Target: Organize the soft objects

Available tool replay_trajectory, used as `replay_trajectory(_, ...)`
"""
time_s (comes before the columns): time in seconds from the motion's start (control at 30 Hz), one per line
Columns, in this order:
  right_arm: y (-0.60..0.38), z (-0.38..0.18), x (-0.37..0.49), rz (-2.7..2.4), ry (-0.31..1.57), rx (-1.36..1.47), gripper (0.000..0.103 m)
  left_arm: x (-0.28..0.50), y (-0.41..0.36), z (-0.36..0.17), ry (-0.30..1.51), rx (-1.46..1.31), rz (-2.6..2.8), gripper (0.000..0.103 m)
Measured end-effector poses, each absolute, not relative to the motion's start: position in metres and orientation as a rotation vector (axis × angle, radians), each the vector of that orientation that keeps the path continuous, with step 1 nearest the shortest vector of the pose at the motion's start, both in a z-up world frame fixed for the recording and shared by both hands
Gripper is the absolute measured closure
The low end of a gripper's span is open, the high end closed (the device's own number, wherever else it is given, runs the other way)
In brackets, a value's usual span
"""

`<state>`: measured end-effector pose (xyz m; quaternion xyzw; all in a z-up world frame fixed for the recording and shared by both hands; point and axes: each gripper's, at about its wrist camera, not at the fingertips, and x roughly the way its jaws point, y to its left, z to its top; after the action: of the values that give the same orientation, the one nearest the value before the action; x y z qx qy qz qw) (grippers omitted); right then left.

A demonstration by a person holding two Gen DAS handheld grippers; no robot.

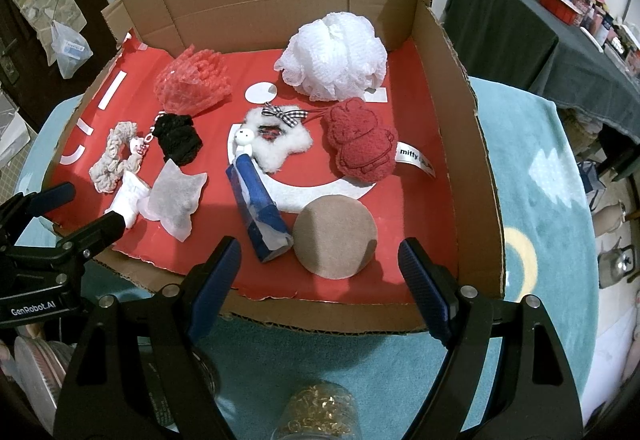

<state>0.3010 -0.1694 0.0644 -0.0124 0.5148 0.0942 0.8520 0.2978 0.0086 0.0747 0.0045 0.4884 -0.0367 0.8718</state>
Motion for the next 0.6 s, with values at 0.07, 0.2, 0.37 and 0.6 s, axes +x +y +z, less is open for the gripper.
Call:
replay_trajectory(0.07, -0.1688, 0.0646, 0.3011, 0.198, 1.084, -0.029, 0.022, 0.2978, 0.0084, 0.0747, 1.020, 0.010, -0.075, 0.004)
replay_trajectory(0.2, -0.1683, 0.0648, 0.3008, 0.198, 1.083, -0.029, 0.022, 0.2980, 0.0081, 0.0748, 1.021, 0.009, -0.074, 0.004)
replay_trajectory(0.37, -0.1687, 0.0648, 0.3008, 0.197, 1.083, -0.030, 0.022, 0.2974, 0.0071, 0.0744, 1.020, 0.009, -0.071, 0.004)
replay_trajectory(0.6, -0.1678, 0.0650, 0.3005, 0.201, 1.081, -0.033, 0.022, 0.2976, 0.0083, 0.0742, 1.020, 0.006, -0.067, 0.004)
